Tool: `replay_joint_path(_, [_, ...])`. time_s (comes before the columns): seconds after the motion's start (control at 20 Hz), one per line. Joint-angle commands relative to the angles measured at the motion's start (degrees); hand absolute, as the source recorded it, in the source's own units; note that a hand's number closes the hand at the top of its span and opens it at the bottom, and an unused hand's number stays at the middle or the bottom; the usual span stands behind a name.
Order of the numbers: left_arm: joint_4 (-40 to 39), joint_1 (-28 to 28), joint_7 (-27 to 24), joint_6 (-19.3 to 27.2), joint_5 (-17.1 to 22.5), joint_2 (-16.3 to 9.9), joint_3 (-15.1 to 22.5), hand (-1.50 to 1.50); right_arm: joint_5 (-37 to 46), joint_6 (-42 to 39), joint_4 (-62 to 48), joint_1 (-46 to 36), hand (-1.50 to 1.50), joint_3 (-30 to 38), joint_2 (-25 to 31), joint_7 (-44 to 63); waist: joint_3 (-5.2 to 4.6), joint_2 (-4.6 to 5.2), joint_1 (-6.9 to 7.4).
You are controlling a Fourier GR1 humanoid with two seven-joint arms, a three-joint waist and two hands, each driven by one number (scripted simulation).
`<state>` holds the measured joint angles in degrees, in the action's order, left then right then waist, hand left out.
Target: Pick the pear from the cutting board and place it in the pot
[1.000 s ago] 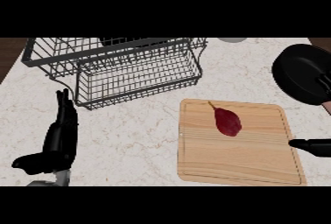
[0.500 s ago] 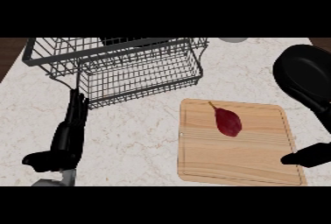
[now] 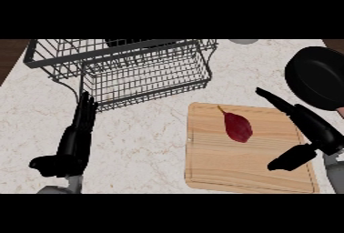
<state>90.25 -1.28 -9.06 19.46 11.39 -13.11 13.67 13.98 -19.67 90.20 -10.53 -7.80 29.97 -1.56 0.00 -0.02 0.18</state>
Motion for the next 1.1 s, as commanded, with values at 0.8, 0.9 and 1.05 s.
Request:
replay_joint_path(0.8, [1.40, 3.72, 0.07, -6.87, -4.38, 4.24, -5.38, 0.00, 16.42, -1.66, -12.95, -4.54, -1.50, 0.42, -11.64, -2.48, 0.01, 0.01, 0.06])
replay_joint_path(0.9, [-2.70, -2.35, 2.68, -4.88, -6.92, 6.29, -5.14, 0.00, 17.12, -1.82, -10.28, -4.35, -1.50, -0.35, -13.73, 0.67, 0.00, 0.02, -0.12])
replay_joint_path(1.05, [7.91, 5.19, 5.22, -5.65, -7.30, 4.98, -4.14, 0.00, 18.91, -0.78, -11.29, -1.86, -1.50, 0.18, -13.18, -2.54, 0.01, -0.05, 0.03])
